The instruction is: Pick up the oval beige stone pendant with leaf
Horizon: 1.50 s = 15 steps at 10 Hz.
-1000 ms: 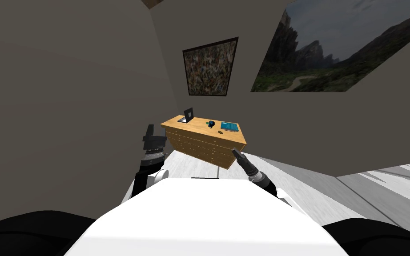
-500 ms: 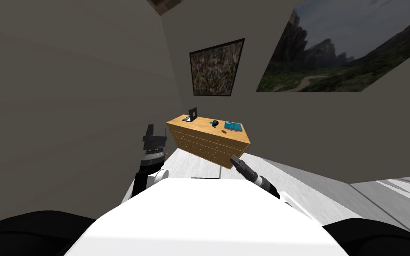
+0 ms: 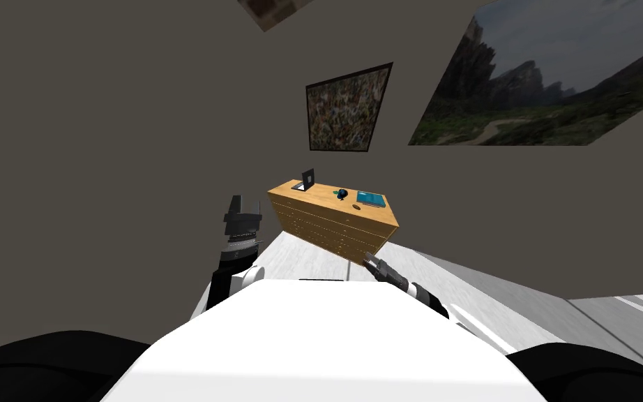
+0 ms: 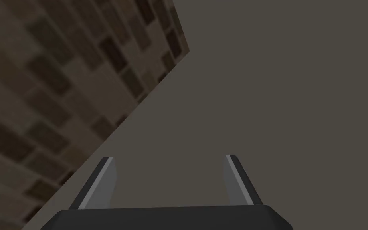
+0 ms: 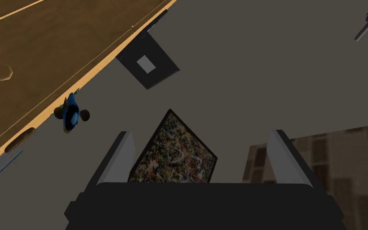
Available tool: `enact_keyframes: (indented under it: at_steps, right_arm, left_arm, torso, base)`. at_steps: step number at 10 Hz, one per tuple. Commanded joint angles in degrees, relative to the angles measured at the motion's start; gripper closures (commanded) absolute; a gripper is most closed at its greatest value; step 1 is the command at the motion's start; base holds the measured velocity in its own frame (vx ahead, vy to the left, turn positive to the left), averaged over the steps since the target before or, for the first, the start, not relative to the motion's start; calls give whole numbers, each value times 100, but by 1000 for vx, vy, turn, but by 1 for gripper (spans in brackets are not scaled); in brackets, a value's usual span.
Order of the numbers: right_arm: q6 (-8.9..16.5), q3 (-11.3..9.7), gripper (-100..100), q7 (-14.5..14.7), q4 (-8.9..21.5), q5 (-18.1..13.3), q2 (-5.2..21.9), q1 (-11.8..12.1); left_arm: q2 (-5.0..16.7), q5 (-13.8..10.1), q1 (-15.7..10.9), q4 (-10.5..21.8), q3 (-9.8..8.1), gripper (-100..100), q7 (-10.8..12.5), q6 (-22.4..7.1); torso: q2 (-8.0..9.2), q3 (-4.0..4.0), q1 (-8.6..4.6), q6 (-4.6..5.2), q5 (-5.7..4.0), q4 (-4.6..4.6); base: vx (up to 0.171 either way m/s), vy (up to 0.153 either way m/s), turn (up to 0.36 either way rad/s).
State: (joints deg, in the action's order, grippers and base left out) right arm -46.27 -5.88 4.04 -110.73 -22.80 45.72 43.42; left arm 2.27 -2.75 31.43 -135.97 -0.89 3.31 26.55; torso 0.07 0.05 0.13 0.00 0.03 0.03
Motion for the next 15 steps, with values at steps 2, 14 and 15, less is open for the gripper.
enact_keyframes:
  at_steps: [2,14,15]
  right_arm:
    - [-41,-134,-100,-38,297,-168,452,22]
    - [-227,-758,-100,-61,1682,-499,2561,-120]
    - [-242,-913,-100,-59,1887,-528,2756,-179]
  left_arm:
    - [0,0,0,0,0,0,0,0]
    - [0,0,1,0,0,0,0,0]
    - [0,0,2,0,-1,0,0,0]
  torso:
    - [-1,0,1,2,2,0]
    - [-28,-16,5,0,3,-5]
    - [-28,-16,2,3,2,-6]
  base:
    - [-10,72,99]
    - [24,65,100]
    - [74,71,150]
